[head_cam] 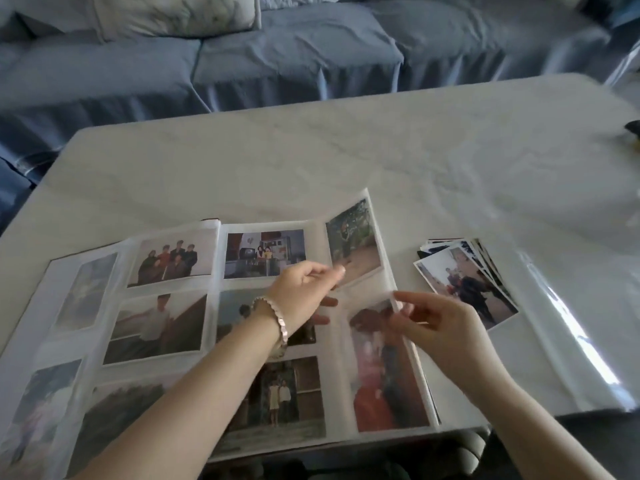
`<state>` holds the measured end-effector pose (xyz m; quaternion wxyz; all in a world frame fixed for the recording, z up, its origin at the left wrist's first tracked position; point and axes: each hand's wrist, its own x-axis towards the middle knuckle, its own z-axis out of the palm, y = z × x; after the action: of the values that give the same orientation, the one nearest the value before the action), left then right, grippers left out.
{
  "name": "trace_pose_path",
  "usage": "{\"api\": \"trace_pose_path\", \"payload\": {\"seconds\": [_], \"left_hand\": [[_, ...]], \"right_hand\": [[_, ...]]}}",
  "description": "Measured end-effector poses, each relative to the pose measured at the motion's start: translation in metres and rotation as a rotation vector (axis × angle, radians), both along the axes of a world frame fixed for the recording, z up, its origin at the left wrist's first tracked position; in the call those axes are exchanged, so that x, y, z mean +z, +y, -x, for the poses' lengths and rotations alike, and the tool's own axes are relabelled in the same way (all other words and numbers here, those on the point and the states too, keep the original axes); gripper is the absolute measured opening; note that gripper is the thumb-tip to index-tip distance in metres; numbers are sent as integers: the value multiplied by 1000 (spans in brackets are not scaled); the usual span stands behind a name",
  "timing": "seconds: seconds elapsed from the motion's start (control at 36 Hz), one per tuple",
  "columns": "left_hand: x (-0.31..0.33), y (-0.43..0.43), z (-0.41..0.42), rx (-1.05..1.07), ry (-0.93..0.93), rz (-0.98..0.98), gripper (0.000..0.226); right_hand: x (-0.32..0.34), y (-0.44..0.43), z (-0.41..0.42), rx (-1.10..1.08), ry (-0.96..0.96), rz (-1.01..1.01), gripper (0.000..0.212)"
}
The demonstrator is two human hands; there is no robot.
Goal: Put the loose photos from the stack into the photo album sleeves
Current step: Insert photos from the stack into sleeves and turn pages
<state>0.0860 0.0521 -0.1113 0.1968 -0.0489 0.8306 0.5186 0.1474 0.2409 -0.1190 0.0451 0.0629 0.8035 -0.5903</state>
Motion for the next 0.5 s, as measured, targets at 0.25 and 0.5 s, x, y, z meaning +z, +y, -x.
{"api": "trace_pose_path", "payload": {"seconds": [0.25, 0.5], "left_hand": [[18, 26, 17, 6, -42, 108, 39], [17, 13, 16, 29, -62, -25, 26]], "right_hand": [[10, -16, 0, 138, 175, -58, 45], [8, -15, 1, 140, 152, -49, 35]]}}
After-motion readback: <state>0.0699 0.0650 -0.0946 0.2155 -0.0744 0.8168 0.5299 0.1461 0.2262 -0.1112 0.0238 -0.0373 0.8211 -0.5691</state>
